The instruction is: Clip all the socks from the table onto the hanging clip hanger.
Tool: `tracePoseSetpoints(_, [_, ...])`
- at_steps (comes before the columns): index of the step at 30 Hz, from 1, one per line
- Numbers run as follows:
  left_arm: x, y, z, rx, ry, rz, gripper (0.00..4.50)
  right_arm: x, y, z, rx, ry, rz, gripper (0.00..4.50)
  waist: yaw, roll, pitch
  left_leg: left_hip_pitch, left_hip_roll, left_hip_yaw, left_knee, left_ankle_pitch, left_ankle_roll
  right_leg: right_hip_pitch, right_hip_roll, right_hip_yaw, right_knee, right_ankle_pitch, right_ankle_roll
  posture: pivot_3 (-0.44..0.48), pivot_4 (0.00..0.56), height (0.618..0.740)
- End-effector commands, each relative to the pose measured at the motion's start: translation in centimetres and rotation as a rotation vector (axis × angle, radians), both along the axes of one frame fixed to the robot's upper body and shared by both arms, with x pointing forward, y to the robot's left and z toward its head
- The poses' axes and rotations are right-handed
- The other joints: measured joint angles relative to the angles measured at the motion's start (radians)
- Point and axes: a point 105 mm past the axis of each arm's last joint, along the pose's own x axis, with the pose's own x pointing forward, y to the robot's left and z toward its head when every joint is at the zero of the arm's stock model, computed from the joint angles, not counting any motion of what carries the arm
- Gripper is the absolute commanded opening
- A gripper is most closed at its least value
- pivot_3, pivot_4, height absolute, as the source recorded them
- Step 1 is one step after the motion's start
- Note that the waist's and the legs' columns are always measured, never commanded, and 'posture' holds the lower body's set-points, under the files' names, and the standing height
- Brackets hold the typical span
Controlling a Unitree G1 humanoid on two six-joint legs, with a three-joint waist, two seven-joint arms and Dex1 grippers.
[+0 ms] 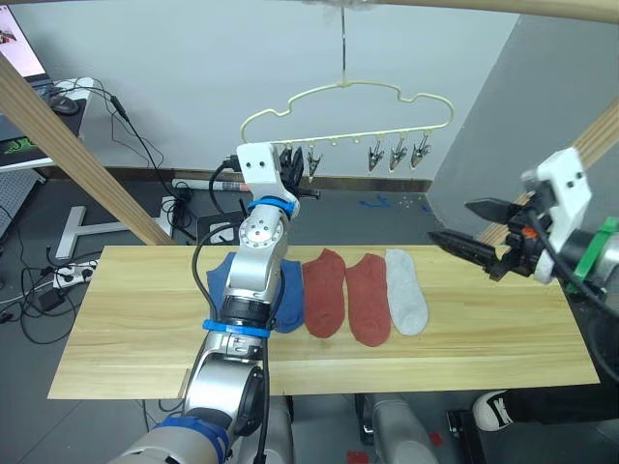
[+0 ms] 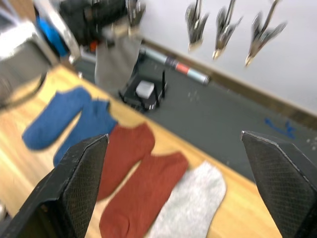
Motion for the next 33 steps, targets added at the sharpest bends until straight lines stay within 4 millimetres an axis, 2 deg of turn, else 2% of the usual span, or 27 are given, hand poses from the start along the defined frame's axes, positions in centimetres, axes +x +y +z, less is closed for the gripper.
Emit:
tracePoseSetpoints(1, [-1.1, -0.1, 2.2, -0.134, -0.003, -0.123, 0.3, 0.8, 0.1, -1.0, -0.09, 0.001, 0.028, 4.5, 0.0, 0.0, 0.0, 0.0, 0.0, 0.0, 0.0, 0.0, 0.0, 0.0, 0.0, 0.0, 0.0, 0.0, 0.0, -0.038, 0.254, 0.74])
tracePoseSetpoints(6, [-1.7, 0.1, 2.8, -0.229, 0.06, -0.203, 0.3, 2.8, 0.0, -3.6, -0.195, 0.037, 0.045, 4.5, 0.001, 0.0, 0.0, 0.0, 0.0, 0.0, 0.002, 0.0, 0.0, 0.0, 0.0, 0.0, 0.0, 0.0, 0.0, -0.026, 0.257, 0.74])
tracePoseSetpoints(9, [-2.1, -0.5, 3.4, -0.29, 0.082, -0.271, 0.3, 4.4, -0.3, -5.9, -0.298, 0.06, 0.018, 4.5, 0.001, 0.0, 0.0, 0.0, 0.0, 0.0, 0.004, 0.0, 0.0, 0.001, 0.0, 0.0, 0.0, 0.0, 0.001, -0.023, 0.258, 0.74])
tracePoseSetpoints(12, [-2.4, -0.8, 3.8, -0.317, 0.098, -0.299, 0.3, 5.4, -0.3, -7.1, -0.33, 0.076, 0.008, 4.5, 0.001, 0.0, 0.0, -0.001, 0.0, -0.001, 0.006, 0.0, 0.0, 0.001, 0.0, 0.0, 0.0, 0.001, 0.002, -0.023, 0.26, 0.74])
tracePoseSetpoints(20, [-2.3, -0.3, 4.1, -0.363, 0.126, -0.29, 0.3, 8.1, -0.1, -10.6, -0.41, 0.155, -0.033, 4.5, 0.002, 0.0, 0.0, -0.001, 0.0, -0.001, 0.009, 0.0, 0.0, 0.002, 0.0, 0.001, 0.0, 0.002, 0.002, -0.013, 0.267, 0.74])
tracePoseSetpoints(27, [-2.1, 0.3, 3.6, -0.416, 0.165, -0.255, 0.3, 10.1, 0.1, -14.2, -0.462, 0.23, -0.065, 4.5, 0.002, 0.0, 0.0, -0.001, 0.0, -0.001, 0.008, 0.0, 0.0, 0.002, 0.001, 0.001, 0.0, 0.002, 0.002, -0.001, 0.273, 0.74])
tracePoseSetpoints(33, [-2.2, 0.0, 3.6, -0.44, 0.18, -0.263, 0.3, 11.7, 0.4, -15.6, -0.475, 0.239, -0.071, 4.5, 0.002, 0.0, 0.001, -0.001, 0.0, -0.001, 0.008, 0.0, 0.0, 0.002, 0.001, 0.001, 0.0, 0.002, 0.002, 0.012, 0.278, 0.74])
